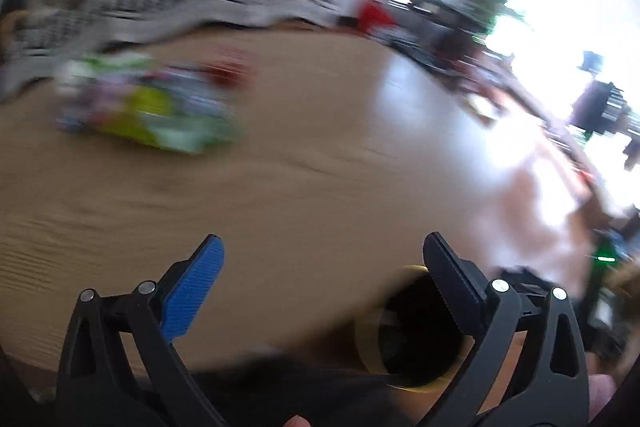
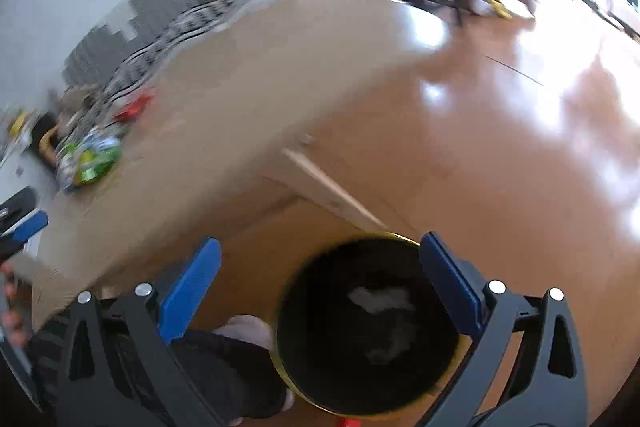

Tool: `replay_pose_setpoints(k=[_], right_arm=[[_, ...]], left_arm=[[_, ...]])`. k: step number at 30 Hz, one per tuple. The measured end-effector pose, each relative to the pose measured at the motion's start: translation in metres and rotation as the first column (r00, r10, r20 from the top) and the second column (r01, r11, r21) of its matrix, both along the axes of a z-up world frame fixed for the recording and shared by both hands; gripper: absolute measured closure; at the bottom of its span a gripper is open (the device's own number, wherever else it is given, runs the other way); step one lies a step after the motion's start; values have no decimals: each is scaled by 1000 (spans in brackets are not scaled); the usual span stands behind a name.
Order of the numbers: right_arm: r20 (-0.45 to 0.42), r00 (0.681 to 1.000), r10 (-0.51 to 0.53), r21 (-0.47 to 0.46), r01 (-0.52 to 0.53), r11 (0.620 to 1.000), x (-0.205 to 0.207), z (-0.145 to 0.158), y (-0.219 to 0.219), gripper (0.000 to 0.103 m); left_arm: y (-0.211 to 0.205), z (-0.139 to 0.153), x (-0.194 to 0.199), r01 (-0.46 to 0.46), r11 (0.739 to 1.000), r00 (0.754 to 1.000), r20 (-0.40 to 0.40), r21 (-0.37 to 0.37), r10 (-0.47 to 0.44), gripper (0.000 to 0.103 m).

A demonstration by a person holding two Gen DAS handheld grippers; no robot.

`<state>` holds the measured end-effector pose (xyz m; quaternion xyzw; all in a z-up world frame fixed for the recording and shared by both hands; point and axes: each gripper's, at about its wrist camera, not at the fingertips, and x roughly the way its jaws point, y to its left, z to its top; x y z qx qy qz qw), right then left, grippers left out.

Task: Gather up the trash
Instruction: 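Carry both items to the black bin and open both grippers over it, then grasp the crumpled blue wrapper with the left gripper while the right gripper grasps another wrapper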

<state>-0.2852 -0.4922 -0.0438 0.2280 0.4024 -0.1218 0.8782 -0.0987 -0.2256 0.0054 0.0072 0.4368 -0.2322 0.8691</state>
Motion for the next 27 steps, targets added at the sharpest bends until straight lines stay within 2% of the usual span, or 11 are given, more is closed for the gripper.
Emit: replay_pose_setpoints(k=[1, 3, 6, 9, 12, 16, 19, 22, 25, 27], right_arm=[[15, 999, 40, -5, -40, 999, 18, 7, 13, 7], [40, 993, 115, -24, -114, 993, 58, 22, 38, 7], [69, 981, 182, -64, -178, 982, 116, 40, 72, 7], [101, 966, 238, -100, -228, 968, 173, 55, 107, 7], [96, 960, 264, -158, -247, 956, 224, 61, 143, 7], [88, 952, 293, -160, -277, 948, 284, 53, 177, 7], [65, 941, 333, -158, -320, 934, 322, 44, 197, 7], [44, 922, 385, -194, -370, 908, 339, 35, 219, 9], [16, 910, 415, -176, -406, 897, 347, 25, 225, 23], [3, 909, 417, -177, -410, 895, 352, 20, 226, 30]], left_arm=[[24, 0, 15, -63, 997, 998, 13, 33, 63, 6], [60, -4, 36, -142, 989, 990, 11, 50, 142, 6], [115, -9, 80, -253, 967, 967, -29, 24, 254, 6], [154, -16, 121, -309, 951, 950, -40, 14, 309, 6], [177, -30, 151, -365, 931, 929, -46, 24, 366, 6], [206, -52, 183, -409, 910, 908, -127, -60, 400, 6], [210, -55, 196, -408, 911, 910, -100, -55, 402, 6], [203, -57, 210, -350, 936, 935, -65, -35, 348, 6], [194, -65, 222, -288, 957, 957, -37, 25, 289, 6], [193, -73, 227, -265, 963, 962, -48, 51, 267, 6]])
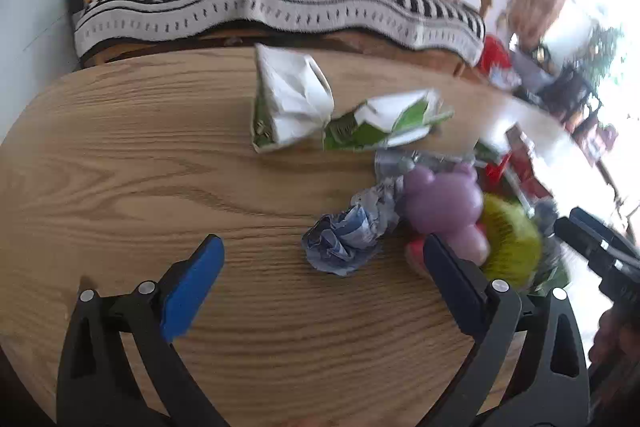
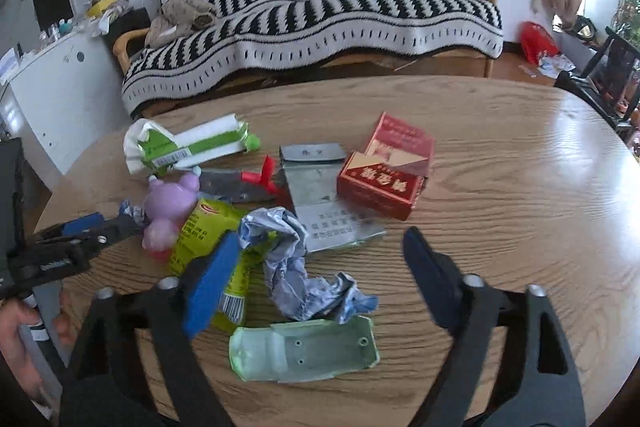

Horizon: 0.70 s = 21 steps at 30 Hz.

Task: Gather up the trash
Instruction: 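Grasp the crumpled blue wrapper with the left gripper while the right gripper grasps another wrapper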

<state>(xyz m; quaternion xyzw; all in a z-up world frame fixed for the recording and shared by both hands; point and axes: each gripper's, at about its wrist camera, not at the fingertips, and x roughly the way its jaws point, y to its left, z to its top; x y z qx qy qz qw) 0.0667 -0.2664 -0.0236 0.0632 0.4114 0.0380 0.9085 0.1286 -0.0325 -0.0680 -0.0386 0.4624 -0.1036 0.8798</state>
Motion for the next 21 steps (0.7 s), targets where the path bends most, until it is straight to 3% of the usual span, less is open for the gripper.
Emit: replay_pose_setpoints(k=[3, 5, 8, 12, 21], right_arm=[[-26, 1000, 13, 16, -12, 1000, 8, -9, 1, 52], [-57, 998, 33, 49, -30, 998, 11, -17, 3, 77], [-56, 997, 50, 79, -46, 996, 8, -19, 2, 81], [-32, 999, 34, 105, -31, 994, 1, -15, -8, 82], [25, 1000, -2, 107, 0, 994, -17, -3, -20, 82]], left_arm=[[3, -8, 11, 1, 1000, 1000, -20, -13, -1, 6], [6, -13, 17, -30, 1000, 999, -26, -5, 30, 12], [1, -11, 17, -55, 995, 998, 5, 86, 55, 50], [3, -10, 15, -46, 998, 999, 5, 50, 46, 82], [7, 1, 2, -72, 997, 997, 35, 34, 70, 91]])
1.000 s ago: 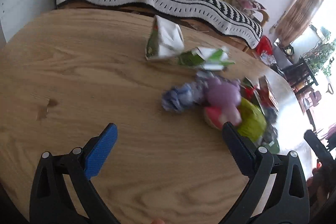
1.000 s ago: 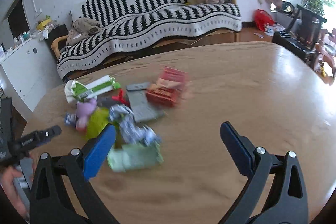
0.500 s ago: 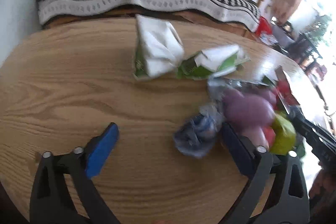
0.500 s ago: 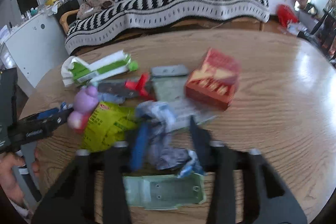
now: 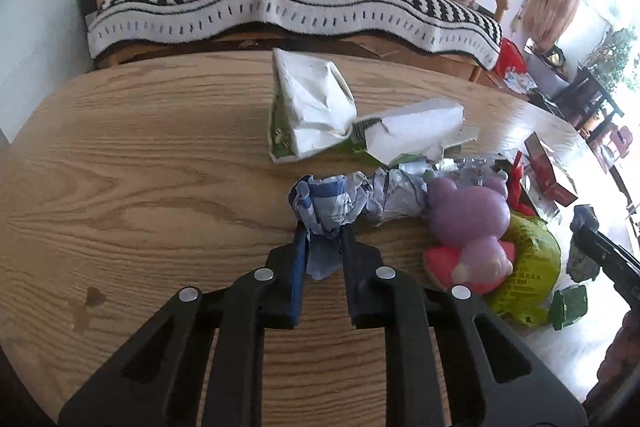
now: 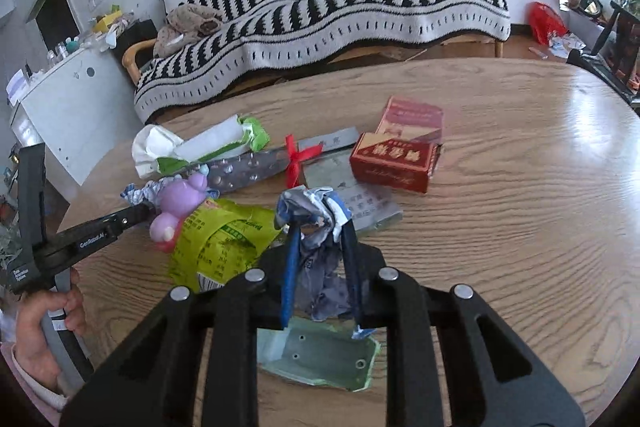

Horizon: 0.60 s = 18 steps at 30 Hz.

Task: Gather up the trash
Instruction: 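Grasp the crumpled blue wrapper with the left gripper while the right gripper grasps another wrapper, then carry both wrappers to the black bin and open both grippers over it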

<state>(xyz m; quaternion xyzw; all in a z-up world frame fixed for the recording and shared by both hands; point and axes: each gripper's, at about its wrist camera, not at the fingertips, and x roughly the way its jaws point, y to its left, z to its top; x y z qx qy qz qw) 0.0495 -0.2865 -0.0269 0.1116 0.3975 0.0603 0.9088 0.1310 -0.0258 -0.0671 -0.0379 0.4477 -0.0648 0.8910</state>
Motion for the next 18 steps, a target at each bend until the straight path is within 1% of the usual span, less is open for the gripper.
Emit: replay_pose_setpoints(k=[5, 9, 18], right_arm=[[49, 997, -56, 7, 56, 998, -7, 10, -9, 82], [83, 992, -97, 21, 95, 995, -11, 17, -15, 82], [86, 992, -92, 19, 90, 996, -13, 21, -1, 82]], left_arm=[[6, 12, -8, -16, 1000, 1000, 27, -8, 16, 91], [11, 19, -14, -23, 1000, 999, 33, -4, 23, 91], [32, 36, -30, -65, 998, 997, 50, 2, 65, 91]])
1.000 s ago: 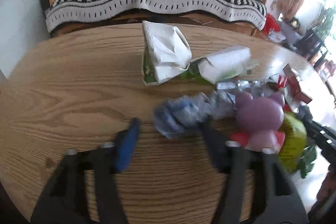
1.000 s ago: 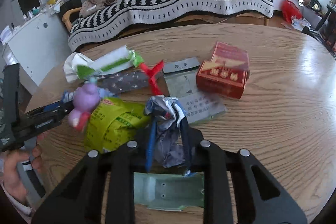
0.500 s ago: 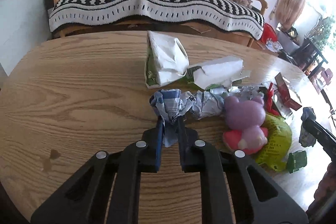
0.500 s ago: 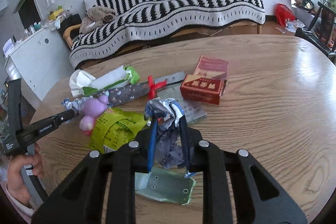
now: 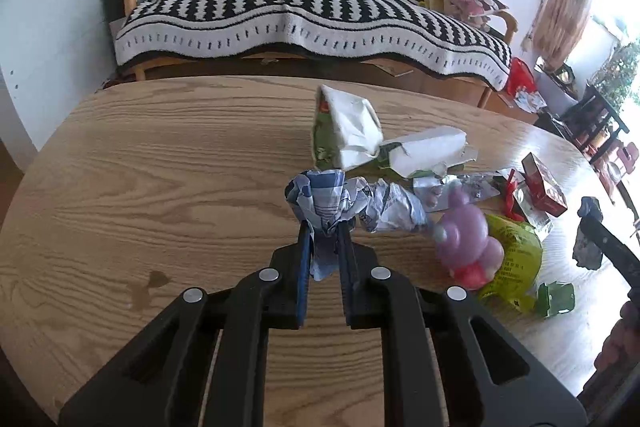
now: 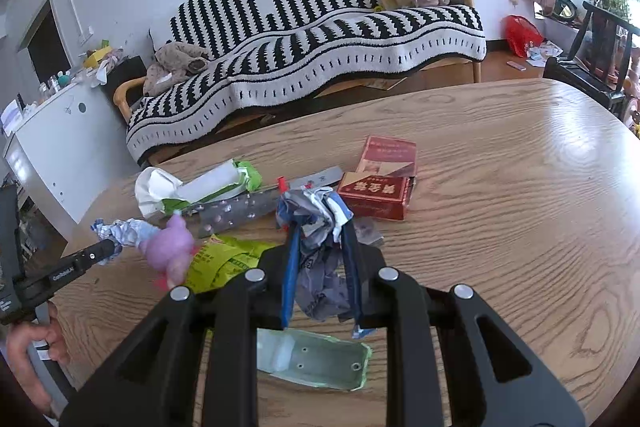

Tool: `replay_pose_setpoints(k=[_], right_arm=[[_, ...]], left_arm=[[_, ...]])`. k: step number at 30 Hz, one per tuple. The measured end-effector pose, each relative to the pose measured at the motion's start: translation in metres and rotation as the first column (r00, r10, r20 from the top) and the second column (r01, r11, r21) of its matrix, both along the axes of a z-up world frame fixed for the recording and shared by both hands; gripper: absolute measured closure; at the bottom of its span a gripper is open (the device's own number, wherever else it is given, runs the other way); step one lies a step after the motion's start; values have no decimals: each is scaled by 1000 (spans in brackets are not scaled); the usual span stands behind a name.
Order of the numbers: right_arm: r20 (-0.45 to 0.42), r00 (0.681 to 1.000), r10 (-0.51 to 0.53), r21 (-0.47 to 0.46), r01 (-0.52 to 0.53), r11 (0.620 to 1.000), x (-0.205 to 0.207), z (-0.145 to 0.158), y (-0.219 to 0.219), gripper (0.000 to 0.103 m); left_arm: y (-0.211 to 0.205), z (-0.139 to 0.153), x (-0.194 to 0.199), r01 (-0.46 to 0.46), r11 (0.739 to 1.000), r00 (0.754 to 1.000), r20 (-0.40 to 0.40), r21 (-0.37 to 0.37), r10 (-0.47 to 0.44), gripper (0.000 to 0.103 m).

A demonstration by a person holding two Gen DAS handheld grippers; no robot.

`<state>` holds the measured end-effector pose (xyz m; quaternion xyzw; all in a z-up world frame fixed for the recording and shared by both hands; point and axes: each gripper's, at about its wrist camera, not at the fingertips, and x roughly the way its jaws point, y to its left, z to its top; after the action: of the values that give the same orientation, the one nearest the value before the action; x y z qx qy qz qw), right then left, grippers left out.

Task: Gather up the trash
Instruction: 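Carry both wrappers to the black bin and open both grippers over it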

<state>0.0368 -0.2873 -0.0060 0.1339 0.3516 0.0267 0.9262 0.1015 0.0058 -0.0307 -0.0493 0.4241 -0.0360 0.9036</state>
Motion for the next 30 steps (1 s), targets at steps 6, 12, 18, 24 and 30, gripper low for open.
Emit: replay_pose_setpoints(k=[6, 12, 18, 24, 30], right_arm=[[-7, 1000, 13, -9, -13, 1000, 3, -1, 10, 82], [-18, 999, 34, -19, -35, 999, 5, -3, 21, 82], [-24, 999, 40, -29, -41, 999, 6, -3, 25, 82], [-29, 999, 42, -31, -43, 999, 8, -5, 26, 82], [-28, 999, 40, -27, -41, 999, 8, -4, 26, 82]], left_arm=[[21, 10, -8, -46, 999, 999, 17, -15, 46, 91], [44, 18, -14, -94, 995, 995, 36, -36, 95, 91], [51, 15, -13, -100, 994, 995, 19, -48, 101, 91], [49, 14, -12, -91, 995, 996, 14, -45, 92, 91], [50, 14, -12, -90, 995, 996, 13, -48, 91, 91]])
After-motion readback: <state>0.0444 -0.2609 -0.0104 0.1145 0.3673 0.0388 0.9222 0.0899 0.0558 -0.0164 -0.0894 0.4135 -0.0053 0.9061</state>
